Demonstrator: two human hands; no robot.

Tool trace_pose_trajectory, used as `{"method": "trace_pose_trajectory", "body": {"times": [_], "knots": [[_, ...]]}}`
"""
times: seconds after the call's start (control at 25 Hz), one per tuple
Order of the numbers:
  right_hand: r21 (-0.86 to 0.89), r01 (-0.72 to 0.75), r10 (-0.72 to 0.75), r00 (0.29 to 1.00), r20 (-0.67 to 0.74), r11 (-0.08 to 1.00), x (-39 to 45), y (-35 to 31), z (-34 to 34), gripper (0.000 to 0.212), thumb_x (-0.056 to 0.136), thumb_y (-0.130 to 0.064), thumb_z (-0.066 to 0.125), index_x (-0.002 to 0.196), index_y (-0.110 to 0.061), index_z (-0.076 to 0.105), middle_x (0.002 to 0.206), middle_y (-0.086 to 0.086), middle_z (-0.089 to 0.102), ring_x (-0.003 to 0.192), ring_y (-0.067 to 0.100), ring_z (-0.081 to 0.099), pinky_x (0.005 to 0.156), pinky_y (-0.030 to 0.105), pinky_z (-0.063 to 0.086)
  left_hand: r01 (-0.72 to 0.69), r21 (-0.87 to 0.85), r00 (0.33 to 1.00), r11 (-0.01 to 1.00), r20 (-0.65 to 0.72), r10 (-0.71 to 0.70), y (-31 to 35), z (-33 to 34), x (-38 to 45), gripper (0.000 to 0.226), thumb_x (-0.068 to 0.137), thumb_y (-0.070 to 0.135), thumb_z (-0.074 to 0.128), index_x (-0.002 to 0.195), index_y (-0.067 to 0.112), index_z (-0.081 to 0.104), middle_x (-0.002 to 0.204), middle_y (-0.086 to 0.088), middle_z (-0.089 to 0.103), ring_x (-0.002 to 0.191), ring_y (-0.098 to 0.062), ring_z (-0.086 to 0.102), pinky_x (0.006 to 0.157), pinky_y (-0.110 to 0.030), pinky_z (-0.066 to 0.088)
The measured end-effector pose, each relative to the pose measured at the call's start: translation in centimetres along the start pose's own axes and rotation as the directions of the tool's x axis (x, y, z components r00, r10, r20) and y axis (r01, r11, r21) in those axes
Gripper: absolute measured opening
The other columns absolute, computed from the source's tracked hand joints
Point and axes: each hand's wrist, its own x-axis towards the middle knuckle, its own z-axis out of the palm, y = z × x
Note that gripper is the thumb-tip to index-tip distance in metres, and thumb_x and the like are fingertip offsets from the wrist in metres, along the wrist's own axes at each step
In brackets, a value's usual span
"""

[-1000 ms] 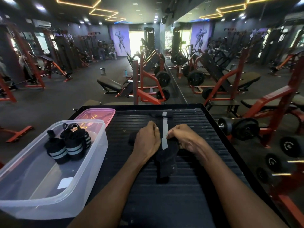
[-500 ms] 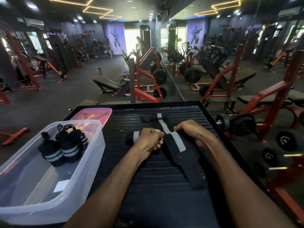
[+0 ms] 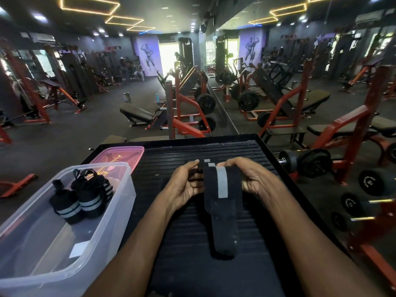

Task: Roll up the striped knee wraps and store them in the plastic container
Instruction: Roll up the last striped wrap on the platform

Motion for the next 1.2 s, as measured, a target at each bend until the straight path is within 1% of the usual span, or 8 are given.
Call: {"method": "trace_pose_trajectory", "body": {"times": [0.16, 0.32, 0.4, 0.52, 0.64, 0.76, 0.96, 1.2], "knots": [[-0.138, -0.052, 0.062, 0.996, 0.070, 0.989, -0.9, 0.0, 1.3, 0.021, 0.086, 0.000, 0.050, 0.075, 0.000, 0.068, 0.073, 0.014, 0.066, 0.059, 0.021, 0.061, 0.060, 0.030, 0.054, 0.015, -0.046, 0.998, 0.999, -0.065, -0.018, -0.7, 0.1, 0.7, 0.021, 0.094, 0.006, 0.058, 0.107, -0.007, 0.067, 0.092, -0.023, 0.074, 0.077, -0.028, 0.073, 0.070, -0.036, 0.062], [-0.322, 0.021, -0.059, 0.992, -0.109, 0.946, -0.7, 0.6, 1.7, 0.013, 0.093, -0.007, 0.060, 0.080, -0.009, 0.061, 0.061, 0.008, 0.060, 0.047, 0.016, 0.053, 0.044, 0.024, 0.047, 0.097, 0.068, 0.993, 0.993, -0.078, -0.092, -0.5, 0.1, 0.5, 0.037, 0.072, 0.000, 0.062, 0.108, -0.006, 0.068, 0.095, -0.024, 0.072, 0.079, -0.031, 0.071, 0.064, -0.034, 0.058], [-0.280, 0.057, -0.106, 0.981, -0.160, 0.958, -0.1, 0.8, 1.1, 0.021, 0.094, -0.001, 0.060, 0.078, -0.012, 0.051, 0.062, 0.009, 0.059, 0.052, 0.017, 0.056, 0.044, 0.027, 0.050, 0.136, 0.059, 0.990, 0.989, 0.024, -0.138, -0.2, 0.2, 0.5, 0.048, 0.061, 0.004, 0.064, 0.108, -0.004, 0.068, 0.097, -0.022, 0.070, 0.078, -0.030, 0.069, 0.065, -0.033, 0.057], [-0.231, 0.137, -0.191, 0.955, -0.229, 0.963, 0.9, 1.1, 0.5, 0.017, 0.086, 0.010, 0.066, 0.089, -0.005, 0.058, 0.085, 0.017, 0.066, 0.070, 0.023, 0.066, 0.055, 0.034, 0.060, 0.145, 0.037, 0.963, 0.989, 0.224, -0.149, 0.0, 0.7, -0.3, 0.034, 0.058, 0.004, 0.065, 0.091, 0.002, 0.068, 0.088, -0.016, 0.070, 0.076, -0.026, 0.067, 0.070, -0.033, 0.058], [-0.202, 0.164, -0.210, 0.950, -0.231, 0.965, 0.8, 1.2, 0.3, 0.037, 0.080, 0.018, 0.067, 0.117, 0.011, 0.064, 0.086, 0.017, 0.070, 0.067, 0.021, 0.068, 0.048, 0.026, 0.057, 0.159, -0.004, 0.929, 0.987, 0.339, -0.148, 0.2, 0.9, -1.1, 0.028, 0.072, 0.005, 0.065, 0.099, 0.001, 0.071, 0.096, -0.015, 0.070, 0.089, -0.027, 0.067, 0.090, -0.037, 0.054], [-0.181, 0.132, -0.168, 0.965, -0.200, 0.975, 0.4, 0.9, 0.1, 0.031, 0.080, 0.022, 0.057, 0.107, 0.011, 0.068, 0.079, 0.017, 0.068, 0.058, 0.021, 0.067, 0.046, 0.025, 0.056, 0.204, -0.072, 0.903, 0.976, 0.398, -0.160, 0.7, 1.0, -1.9, 0.024, 0.085, 0.012, 0.063, 0.104, 0.002, 0.073, 0.095, -0.016, 0.072, 0.087, -0.025, 0.071, 0.091, -0.036, 0.054], [-0.188, 0.057, -0.093, 0.978, -0.189, 0.980, 0.9, 1.2, 0.1, 0.033, 0.080, 0.014, 0.047, 0.105, 0.005, 0.067, 0.076, 0.014, 0.065, 0.053, 0.018, 0.058, 0.039, 0.022, 0.047, -0.008, 0.341, 0.995, 0.940, -0.094, 0.042, -0.5, 1.3, 0.0, 0.033, 0.095, 0.027, 0.065, 0.123, 0.014, 0.054, 0.079, -0.002, 0.065, 0.057, -0.012, 0.062, 0.051, -0.029, 0.050], [-0.229, 0.071, -0.093, 0.992, -0.090, 0.971, 0.2, 1.1, -0.1, 0.016, 0.085, 0.012, 0.048, 0.084, 0.000, 0.058, 0.058, 0.011, 0.059, 0.039, 0.013, 0.043, 0.027, 0.016, 0.023, -0.060, 0.276, 0.993, 0.959, -0.081, 0.085, -1.2, 1.1, 0.5, 0.012, 0.093, 0.014, 0.067, 0.104, 0.013, 0.071, 0.091, -0.009, 0.074, 0.071, -0.015, 0.070, 0.059, -0.026, 0.057]]}}
